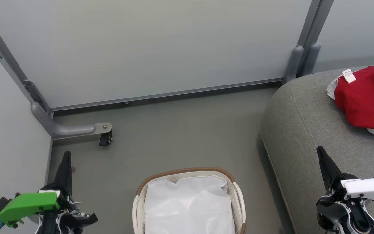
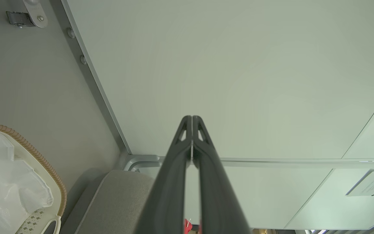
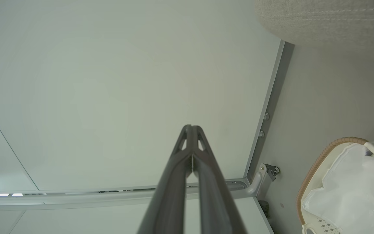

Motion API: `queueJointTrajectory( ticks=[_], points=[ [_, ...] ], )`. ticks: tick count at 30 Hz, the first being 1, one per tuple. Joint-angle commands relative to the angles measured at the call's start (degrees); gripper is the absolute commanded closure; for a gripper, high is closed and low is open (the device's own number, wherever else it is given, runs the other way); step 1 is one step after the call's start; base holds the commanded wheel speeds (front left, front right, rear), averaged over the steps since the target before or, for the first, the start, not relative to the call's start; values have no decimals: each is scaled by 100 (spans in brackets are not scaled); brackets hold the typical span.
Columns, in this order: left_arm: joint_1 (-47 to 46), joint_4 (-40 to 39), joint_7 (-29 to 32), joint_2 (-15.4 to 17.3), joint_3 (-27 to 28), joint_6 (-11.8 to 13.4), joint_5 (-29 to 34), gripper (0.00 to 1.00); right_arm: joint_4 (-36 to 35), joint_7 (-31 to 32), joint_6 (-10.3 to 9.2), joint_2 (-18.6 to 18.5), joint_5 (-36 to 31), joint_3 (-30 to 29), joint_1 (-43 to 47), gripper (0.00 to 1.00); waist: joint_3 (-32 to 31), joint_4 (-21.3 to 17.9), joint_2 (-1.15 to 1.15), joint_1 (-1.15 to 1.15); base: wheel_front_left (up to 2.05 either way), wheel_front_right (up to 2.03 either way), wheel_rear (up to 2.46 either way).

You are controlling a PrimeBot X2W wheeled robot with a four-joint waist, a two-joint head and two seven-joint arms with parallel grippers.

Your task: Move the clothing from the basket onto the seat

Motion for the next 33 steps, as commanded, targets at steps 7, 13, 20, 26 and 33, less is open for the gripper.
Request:
queueJointTrajectory(
  ticks=[7, 13, 20, 26, 33],
  points=[
    [-59, -9, 24, 40, 11, -33, -20, 100, -19, 16, 2, -32, 20, -13, -46, 100, 0, 0, 0, 0, 0, 0, 0],
    [-59, -9, 24, 40, 11, -33, -20, 100, -19, 16, 2, -32, 20, -13, -46, 100, 0, 0, 0, 0, 0, 0, 0],
    [-59, -9, 24, 40, 10, -33, -20, 100, -20, 16, 2, -32, 20, -12, -47, 100, 0, 0, 0, 0, 0, 0, 0],
    [-59, -9, 24, 40, 10, -33, -20, 100, -20, 16, 2, -32, 20, -12, -47, 100, 0, 0, 0, 0, 0, 0, 0],
    [-59, -9, 24, 40, 10, -33, -20, 100, -20, 15, 2, -32, 20, -12, -47, 100, 0, 0, 0, 0, 0, 0, 0]
  ],
)
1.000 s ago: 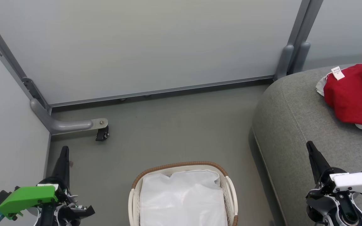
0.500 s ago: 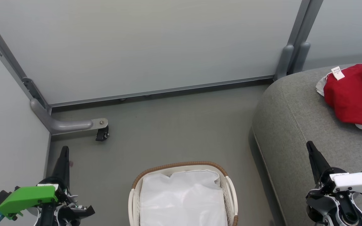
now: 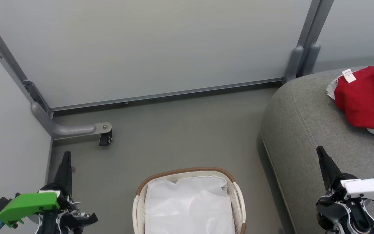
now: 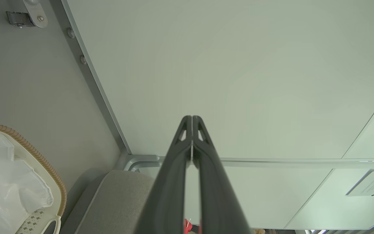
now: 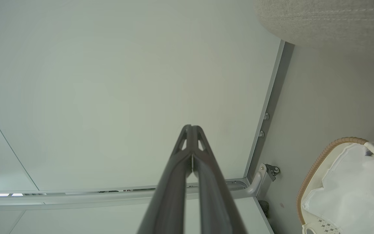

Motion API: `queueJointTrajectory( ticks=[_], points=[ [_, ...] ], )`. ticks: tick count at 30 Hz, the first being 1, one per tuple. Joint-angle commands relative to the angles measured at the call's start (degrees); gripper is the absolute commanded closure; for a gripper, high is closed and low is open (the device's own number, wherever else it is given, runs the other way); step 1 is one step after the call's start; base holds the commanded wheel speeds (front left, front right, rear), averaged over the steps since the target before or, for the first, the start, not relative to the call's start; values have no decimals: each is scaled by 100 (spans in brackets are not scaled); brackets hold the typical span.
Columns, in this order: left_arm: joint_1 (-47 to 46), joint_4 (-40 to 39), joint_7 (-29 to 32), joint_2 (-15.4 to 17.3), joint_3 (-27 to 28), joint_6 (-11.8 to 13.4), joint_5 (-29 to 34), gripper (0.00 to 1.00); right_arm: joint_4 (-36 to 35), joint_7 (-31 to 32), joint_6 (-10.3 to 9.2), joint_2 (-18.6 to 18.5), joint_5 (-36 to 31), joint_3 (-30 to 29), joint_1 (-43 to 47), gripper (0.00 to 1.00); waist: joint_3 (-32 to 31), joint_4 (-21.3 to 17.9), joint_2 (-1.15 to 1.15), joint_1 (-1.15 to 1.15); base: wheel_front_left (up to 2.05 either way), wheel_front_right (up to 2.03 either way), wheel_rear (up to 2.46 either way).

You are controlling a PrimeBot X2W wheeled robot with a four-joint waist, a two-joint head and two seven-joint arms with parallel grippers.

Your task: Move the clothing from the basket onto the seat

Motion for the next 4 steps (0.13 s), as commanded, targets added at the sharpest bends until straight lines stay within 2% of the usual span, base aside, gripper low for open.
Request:
queueJointTrajectory(
  ticks=[1, 4],
  points=[
    [-59, -9, 23, 40, 10, -33, -20, 100, -20, 15, 2, -32, 20, -12, -47, 100, 0, 0, 0, 0, 0, 0, 0],
    [-59, -9, 24, 40, 10, -33, -20, 100, -20, 15, 2, -32, 20, -12, -47, 100, 0, 0, 0, 0, 0, 0, 0]
  ],
)
